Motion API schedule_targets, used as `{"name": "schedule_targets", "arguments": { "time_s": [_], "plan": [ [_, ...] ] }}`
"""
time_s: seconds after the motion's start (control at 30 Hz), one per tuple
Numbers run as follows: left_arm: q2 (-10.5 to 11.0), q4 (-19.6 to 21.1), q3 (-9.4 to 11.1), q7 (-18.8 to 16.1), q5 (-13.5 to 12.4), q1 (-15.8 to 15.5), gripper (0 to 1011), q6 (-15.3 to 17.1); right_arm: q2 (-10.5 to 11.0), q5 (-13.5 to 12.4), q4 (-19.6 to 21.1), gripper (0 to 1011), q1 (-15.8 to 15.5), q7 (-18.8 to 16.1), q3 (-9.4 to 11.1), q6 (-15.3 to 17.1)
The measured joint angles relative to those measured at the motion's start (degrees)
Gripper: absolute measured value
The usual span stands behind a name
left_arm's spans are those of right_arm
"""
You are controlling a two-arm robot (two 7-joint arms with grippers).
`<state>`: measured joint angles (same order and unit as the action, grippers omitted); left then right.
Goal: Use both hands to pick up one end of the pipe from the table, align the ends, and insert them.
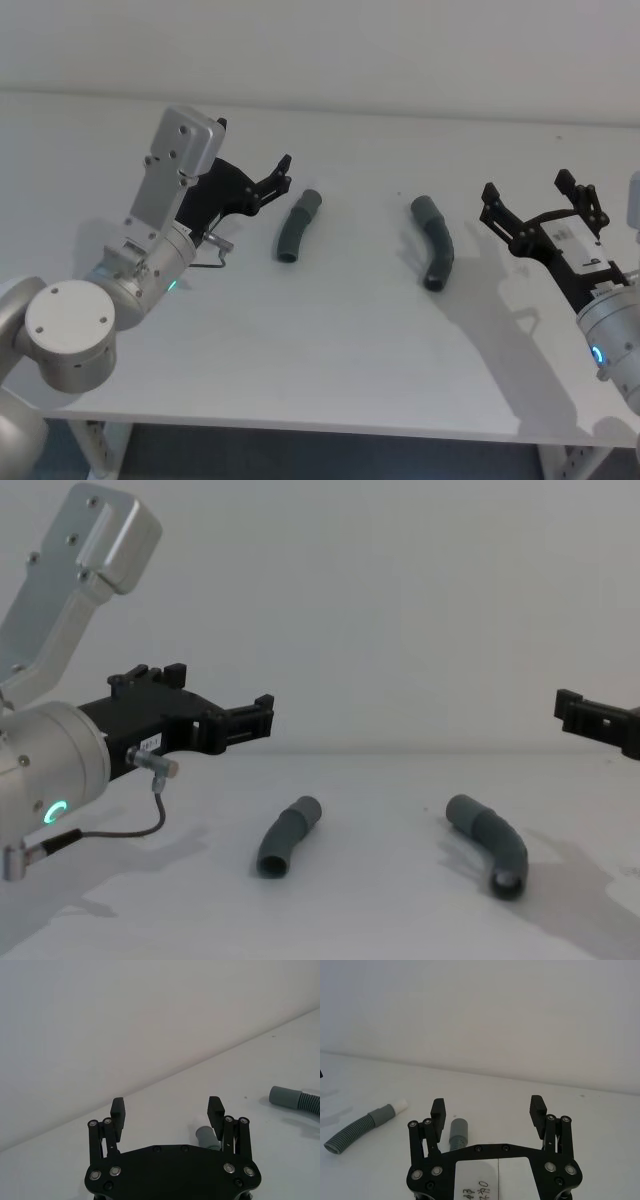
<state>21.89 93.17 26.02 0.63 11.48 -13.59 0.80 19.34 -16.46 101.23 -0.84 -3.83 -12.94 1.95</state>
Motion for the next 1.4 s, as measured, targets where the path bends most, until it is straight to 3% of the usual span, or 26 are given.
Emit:
{"name": "schedule_targets", "arguments": {
  "time_s": [1.17, 1.4],
  "plan": [
    [-0.01, 0.00, -0.01, 0.00, 0.00, 0.00, 1001, 0.00, -0.01, 0.00, 0.00, 1004, 0.00, -0.01, 0.00, 0.01],
    [-0.16, 0.05, -0.29, 0.71, 0.76, -0.07, 1001, 0.94, -0.31, 0.04, 0.02, 1005, 1.03, -0.23, -0.58, 2.18]
  ]
}}
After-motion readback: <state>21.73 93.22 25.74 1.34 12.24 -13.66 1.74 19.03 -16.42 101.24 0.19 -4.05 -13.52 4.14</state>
